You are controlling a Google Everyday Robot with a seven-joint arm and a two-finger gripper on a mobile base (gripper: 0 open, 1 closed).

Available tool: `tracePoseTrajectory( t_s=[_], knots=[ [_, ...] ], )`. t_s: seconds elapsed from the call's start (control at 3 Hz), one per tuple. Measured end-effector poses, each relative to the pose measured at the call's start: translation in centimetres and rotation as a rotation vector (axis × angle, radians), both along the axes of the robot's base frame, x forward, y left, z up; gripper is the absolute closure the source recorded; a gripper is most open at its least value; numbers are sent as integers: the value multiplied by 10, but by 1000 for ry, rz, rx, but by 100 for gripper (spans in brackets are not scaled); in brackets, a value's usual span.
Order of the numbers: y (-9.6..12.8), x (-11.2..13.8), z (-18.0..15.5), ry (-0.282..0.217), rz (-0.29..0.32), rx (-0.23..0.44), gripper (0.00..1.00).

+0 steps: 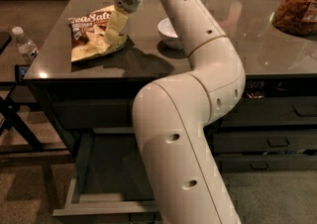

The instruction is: Place brown chip bag into middle drawer

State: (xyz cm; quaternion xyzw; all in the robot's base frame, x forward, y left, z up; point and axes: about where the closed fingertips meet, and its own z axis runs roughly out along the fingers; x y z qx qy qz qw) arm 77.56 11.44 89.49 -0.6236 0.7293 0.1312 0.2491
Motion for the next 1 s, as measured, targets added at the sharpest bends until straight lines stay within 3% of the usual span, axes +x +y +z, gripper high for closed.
tracePoseTrajectory(
  t_s=[1.0],
  knots=[
    [3,3,-26,56,-5,21,0]
  ],
)
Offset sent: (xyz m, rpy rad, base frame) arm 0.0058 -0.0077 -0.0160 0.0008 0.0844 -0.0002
